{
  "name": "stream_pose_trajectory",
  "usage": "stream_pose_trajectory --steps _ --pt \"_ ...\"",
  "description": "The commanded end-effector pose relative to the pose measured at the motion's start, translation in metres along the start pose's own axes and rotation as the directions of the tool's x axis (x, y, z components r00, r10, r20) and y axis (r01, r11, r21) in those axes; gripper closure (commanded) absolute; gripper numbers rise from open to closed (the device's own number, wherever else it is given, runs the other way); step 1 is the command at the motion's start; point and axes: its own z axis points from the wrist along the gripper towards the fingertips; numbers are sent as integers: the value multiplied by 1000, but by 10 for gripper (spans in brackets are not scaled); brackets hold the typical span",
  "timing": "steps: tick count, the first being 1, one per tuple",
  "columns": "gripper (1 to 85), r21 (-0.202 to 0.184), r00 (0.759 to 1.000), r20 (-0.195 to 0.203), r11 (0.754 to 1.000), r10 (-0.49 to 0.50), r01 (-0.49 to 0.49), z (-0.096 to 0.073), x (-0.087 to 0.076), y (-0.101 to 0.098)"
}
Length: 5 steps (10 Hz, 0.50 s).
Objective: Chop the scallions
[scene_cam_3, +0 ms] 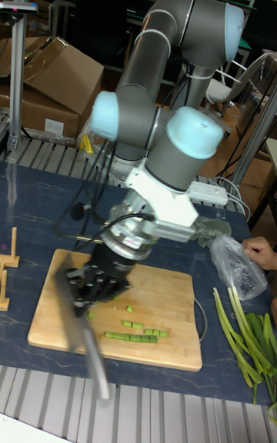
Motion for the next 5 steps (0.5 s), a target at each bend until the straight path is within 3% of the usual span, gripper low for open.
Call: stream_pose_trajectory --steps 1,3,4,5 --pt "843 -16 997 -8 997 82 -82 -19 -5 20" --pt "843 -31 995 -17 995 96 -96 -36 -8 35" --pt "843 -26 997 -15 997 74 -74 -48 -8 32" --pt "843 6 1000 -7 1000 10 -10 -59 -5 15"
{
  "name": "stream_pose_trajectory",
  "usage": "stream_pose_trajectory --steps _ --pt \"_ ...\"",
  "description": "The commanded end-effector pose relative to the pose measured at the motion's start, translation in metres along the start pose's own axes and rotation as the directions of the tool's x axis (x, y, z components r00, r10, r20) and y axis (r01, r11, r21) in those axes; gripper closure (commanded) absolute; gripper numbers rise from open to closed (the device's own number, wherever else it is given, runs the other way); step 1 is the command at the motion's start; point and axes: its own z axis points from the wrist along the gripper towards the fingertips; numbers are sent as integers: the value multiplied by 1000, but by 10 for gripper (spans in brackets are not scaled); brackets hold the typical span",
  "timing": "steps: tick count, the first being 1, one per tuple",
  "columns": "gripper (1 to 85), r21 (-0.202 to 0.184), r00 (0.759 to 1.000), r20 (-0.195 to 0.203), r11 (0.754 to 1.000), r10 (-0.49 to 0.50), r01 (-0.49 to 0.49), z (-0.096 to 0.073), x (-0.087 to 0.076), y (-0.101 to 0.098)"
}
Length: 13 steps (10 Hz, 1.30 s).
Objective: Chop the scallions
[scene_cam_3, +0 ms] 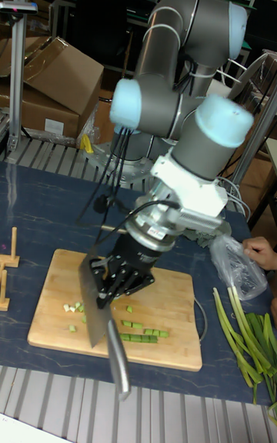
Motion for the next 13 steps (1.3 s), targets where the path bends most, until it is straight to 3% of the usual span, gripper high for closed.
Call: stream_pose_trajectory --steps 1,2,4,6,10,11,13 --pt "843 40 996 3 995 -94 94 -32 6 -24" --pt "843 58 993 -17 991 -121 121 -41 18 -41" --pt "843 133 989 -69 981 -130 138 -56 55 -78" --pt "843 194 984 -151 974 -90 119 -59 94 -106" --pt "843 280 993 -118 958 -30 62 -37 116 -146" --pt "843 310 994 -105 949 -24 55 -35 114 -155" --pt "843 318 995 -98 947 -21 51 -33 110 -157"
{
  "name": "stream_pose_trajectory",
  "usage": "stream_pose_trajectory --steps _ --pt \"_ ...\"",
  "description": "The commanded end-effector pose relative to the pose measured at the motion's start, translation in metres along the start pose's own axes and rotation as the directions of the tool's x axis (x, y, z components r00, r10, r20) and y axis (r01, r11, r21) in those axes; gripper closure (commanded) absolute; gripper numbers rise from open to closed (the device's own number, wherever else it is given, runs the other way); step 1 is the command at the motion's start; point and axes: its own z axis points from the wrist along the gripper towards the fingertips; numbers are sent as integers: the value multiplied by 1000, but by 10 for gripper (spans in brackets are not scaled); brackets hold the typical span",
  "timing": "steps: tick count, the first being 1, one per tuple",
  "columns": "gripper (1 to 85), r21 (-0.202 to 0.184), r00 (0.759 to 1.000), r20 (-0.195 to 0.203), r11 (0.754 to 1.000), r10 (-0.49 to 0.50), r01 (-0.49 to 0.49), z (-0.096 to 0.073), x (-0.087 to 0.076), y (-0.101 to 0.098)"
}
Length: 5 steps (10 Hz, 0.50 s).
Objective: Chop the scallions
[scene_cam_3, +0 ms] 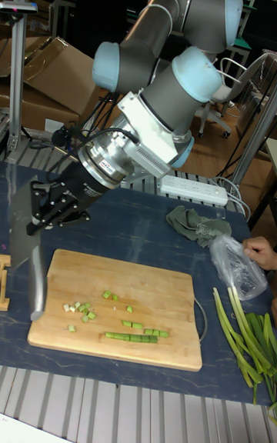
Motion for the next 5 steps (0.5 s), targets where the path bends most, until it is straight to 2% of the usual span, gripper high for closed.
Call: stream_pose_trajectory --steps 1,3,4,5 --pt "843 7 1000 7 1000 28 -28 6 2 -4" --pt "843 -124 997 18 990 74 -72 2 -5 31" --pt "843 -191 993 1 975 119 -116 -1 -4 48" --pt "843 -240 977 -42 948 207 -211 -4 0 62"
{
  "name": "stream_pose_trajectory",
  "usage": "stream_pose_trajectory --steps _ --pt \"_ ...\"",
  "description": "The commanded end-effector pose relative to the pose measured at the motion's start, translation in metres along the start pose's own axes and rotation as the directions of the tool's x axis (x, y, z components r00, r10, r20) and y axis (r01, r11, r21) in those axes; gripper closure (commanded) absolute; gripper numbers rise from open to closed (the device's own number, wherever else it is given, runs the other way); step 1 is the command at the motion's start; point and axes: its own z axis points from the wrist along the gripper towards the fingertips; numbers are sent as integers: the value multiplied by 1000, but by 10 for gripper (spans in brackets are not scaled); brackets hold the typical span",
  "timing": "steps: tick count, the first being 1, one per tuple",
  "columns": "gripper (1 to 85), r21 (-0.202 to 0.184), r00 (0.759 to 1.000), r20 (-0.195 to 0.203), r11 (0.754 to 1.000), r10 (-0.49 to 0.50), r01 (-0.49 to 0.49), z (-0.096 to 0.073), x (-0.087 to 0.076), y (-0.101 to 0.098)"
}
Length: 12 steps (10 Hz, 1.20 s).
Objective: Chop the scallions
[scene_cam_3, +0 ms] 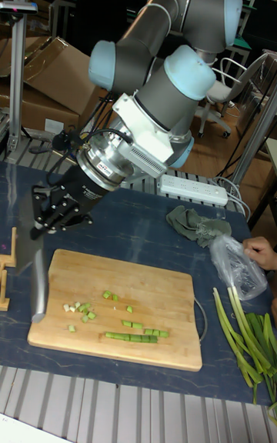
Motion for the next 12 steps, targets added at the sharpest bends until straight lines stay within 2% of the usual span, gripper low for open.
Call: stream_pose_trajectory --steps 1,2,4,6,8,12 --pt "843 -99 986 -24 981 165 -167 -1 3 25" --pt "843 -99 985 13 980 175 -173 -1 -7 24" --pt "843 -82 986 14 983 168 -166 -1 -6 19" --pt "843 -90 983 15 979 184 -182 -1 -7 21" --pt "843 -104 988 25 984 149 -146 -1 -10 25" --pt "843 -129 998 23 990 61 -57 -5 11 -14"
